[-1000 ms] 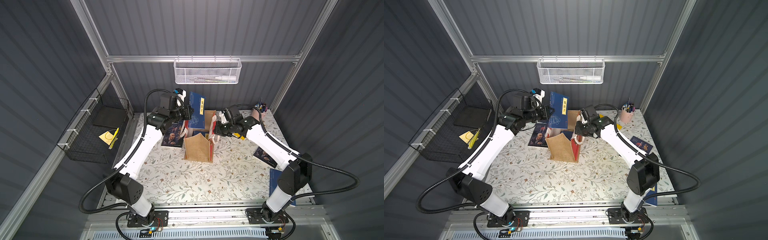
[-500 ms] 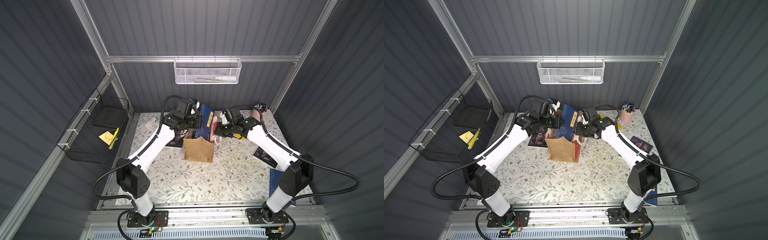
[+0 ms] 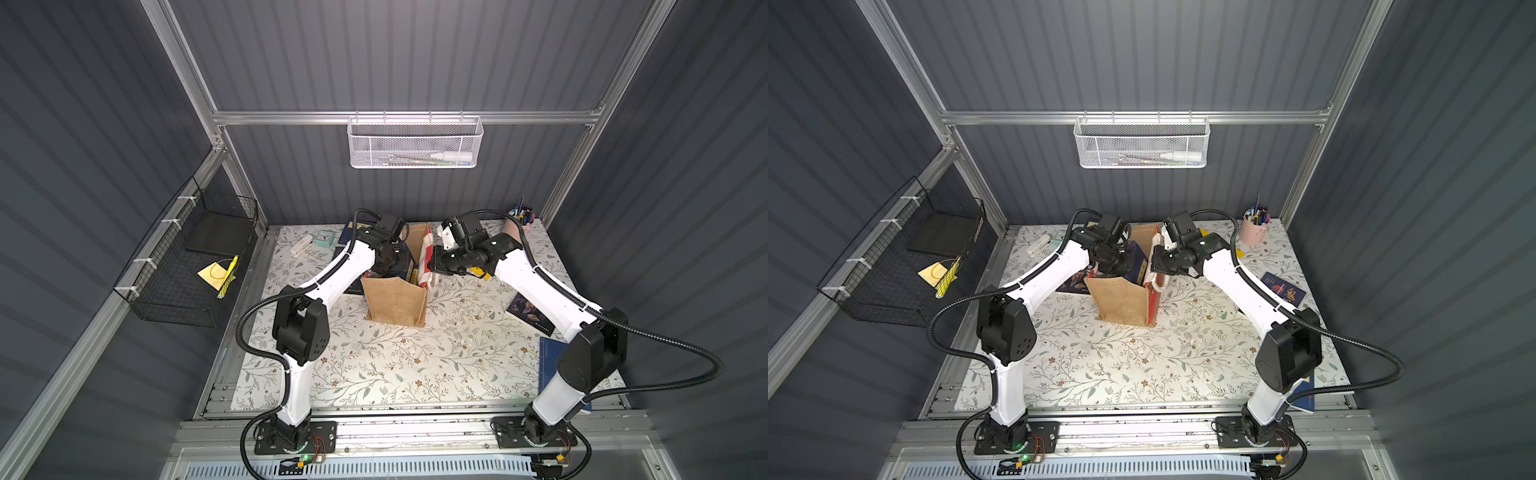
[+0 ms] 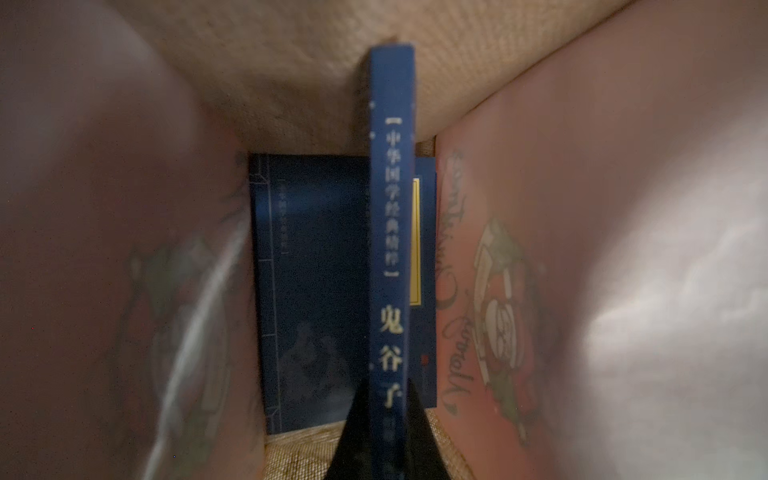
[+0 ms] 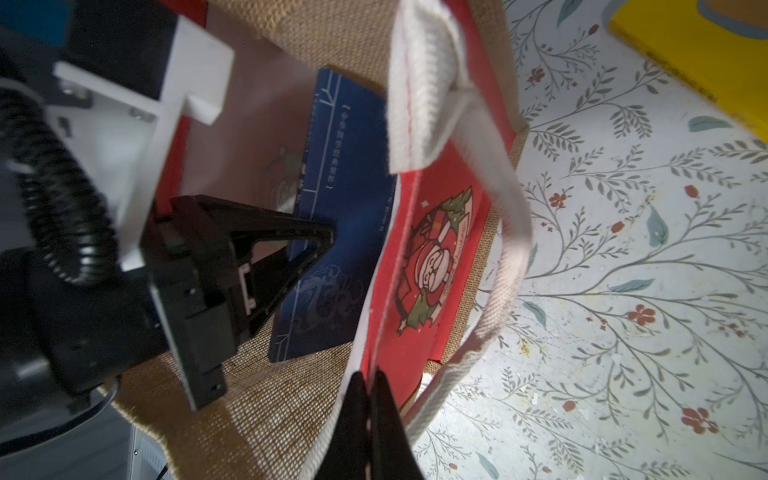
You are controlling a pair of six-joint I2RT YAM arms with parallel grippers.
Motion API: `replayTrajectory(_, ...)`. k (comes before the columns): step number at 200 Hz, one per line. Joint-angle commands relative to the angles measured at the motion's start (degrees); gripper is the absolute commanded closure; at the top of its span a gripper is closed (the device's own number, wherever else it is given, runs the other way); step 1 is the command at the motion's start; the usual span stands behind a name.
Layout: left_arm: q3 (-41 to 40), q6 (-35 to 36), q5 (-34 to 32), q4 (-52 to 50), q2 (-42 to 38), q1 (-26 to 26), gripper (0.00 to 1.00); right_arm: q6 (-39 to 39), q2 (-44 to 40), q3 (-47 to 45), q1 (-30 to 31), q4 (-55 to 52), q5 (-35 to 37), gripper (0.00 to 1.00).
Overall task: Put the books into the canvas bag
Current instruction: Place the book in the canvas bag.
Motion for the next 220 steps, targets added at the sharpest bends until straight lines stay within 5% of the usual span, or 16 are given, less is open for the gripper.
replayTrajectory(1, 1.65, -3.51, 7.07, 0.03, 0.77, 0.67, 1.00, -1.78, 0.12, 0.95, -0.02, -1.94, -2.87, 0.93)
replayTrajectory(49, -3.99, -4.92, 13.37, 8.00, 1.59, 3.64, 1.00, -2.75, -0.28, 0.26, -1.18, -2.33, -3.84, 0.93)
replayTrajectory(89, -7.22, -2.45, 9.34, 6.92, 3.73, 5.41, 1.00, -2.66, -0.20, -0.14, -2.00, -2.01, -4.64, 0.93)
replayTrajectory(128, -6.11, -0.11, 4.45, 3.84, 2.63, 5.72, 0.60, -2.65, 0.02, 0.28, -2.05, -2.13, -4.96, 0.93)
replayTrajectory(152, -2.06, 1.94, 1.76, 0.86, 0.98, 5.74, 0.49, -2.53, 0.33, 0.83, -2.08, -2.21, -4.96, 0.93)
replayTrajectory(204, 1.60, 5.15, -1.02, 0.41, -6.19, 5.74, 0.44, -2.44, 0.30, 1.14, -2.05, -2.56, -4.91, 0.93)
replayTrajectory(220, -0.63, 5.16, -0.09, 2.79, -8.40, 5.64, 0.51, -2.32, 0.33, 1.28, -2.05, -2.63, -4.96, 0.92)
